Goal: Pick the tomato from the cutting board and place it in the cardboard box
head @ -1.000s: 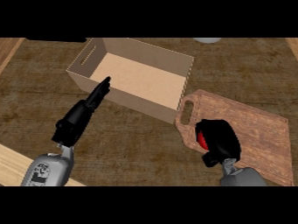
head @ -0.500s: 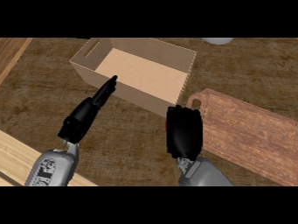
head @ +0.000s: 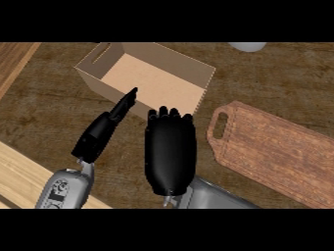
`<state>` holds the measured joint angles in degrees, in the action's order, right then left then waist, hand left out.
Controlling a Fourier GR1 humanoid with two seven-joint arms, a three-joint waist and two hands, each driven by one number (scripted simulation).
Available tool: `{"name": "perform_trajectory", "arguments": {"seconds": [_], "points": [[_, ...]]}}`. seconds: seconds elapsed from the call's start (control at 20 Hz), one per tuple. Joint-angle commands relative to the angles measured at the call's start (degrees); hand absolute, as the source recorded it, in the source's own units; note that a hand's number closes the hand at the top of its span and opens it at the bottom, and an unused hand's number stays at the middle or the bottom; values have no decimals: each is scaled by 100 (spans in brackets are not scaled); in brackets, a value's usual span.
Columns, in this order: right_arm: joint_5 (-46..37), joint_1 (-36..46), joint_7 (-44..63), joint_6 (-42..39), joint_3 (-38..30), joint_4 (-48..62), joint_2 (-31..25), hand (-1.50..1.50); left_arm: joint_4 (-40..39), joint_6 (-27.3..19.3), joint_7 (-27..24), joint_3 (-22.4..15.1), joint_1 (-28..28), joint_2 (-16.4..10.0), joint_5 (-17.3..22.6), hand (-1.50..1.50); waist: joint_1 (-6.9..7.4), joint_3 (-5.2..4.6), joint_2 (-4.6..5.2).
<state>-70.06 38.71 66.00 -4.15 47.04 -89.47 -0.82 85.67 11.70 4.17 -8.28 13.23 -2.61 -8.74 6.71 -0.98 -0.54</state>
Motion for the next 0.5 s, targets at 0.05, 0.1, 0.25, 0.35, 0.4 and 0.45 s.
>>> {"name": "perform_trajectory", "arguments": {"seconds": [0.05, 0.1, 0.25, 0.35, 0.4, 0.45], "points": [[92, 940, 1540, -14, 89, -198, 78, 150, -67, 2, 34, 57, 98, -64, -25, 0, -78, 69, -11], [84, 1138, 1579, -90, -23, -245, 78, 150, -177, -53, 73, 17, 87, 57, -18, 0, -129, 64, -15], [214, 1310, 1824, 118, -187, -223, 77, 150, -122, 21, -74, 79, 58, -123, -17, 0, -79, 64, -14], [94, 1363, 1913, 186, -167, -27, 77, 150, -14, -39, -50, 16, -48, -43, -26, 0, -127, 69, -19], [135, 1550, 1915, 18, -302, -30, 77, 150, -106, -70, 35, 114, 112, -42, -4, 0, -174, 65, -20], [175, 1661, 1917, 19, -466, 97, 77, 150, -59, -101, -41, 3, 1, 31, -56, 0, -183, 67, -9]]}}
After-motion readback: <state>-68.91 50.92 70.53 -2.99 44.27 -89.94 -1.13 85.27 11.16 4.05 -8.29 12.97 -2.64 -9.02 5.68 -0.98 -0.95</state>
